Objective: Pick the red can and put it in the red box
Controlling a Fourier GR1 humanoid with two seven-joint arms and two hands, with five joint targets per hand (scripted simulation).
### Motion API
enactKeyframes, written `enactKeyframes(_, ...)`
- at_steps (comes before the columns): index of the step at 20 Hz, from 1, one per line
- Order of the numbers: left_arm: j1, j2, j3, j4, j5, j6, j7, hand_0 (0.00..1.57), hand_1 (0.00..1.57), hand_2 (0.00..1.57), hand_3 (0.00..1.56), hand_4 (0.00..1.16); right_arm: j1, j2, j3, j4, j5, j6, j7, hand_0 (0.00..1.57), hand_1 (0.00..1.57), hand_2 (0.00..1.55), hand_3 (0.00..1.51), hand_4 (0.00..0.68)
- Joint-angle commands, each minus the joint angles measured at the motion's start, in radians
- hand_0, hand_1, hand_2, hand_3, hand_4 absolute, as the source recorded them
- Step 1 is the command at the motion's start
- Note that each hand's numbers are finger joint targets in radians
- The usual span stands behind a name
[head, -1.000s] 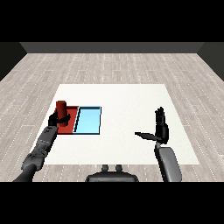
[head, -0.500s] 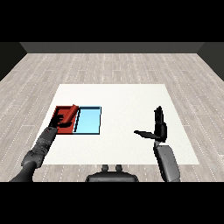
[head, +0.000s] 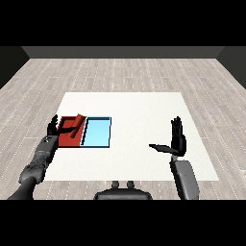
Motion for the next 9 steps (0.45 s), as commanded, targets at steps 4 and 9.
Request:
enactKeyframes(4, -0.051, -0.134, 0.193, -0.272, 0.230, -0.145, -0.339, 0.00, 0.00, 0.00, 0.00, 0.00, 0.031, 0.026, 0.029, -0.012, -0.036, 0.048, -0.043, 0.00, 0.00, 0.00, 0.00, 0.000)
enactKeyframes(9, 0.055, -0.286, 0.138, -0.446, 0.256, -0.263, -0.449, 0.00, 0.00, 0.00, 0.00, 0.00, 0.044, 0.009, 0.054, -0.027, -0.102, 0.144, -0.018, 0.00, 0.00, 0.00, 0.00, 0.000)
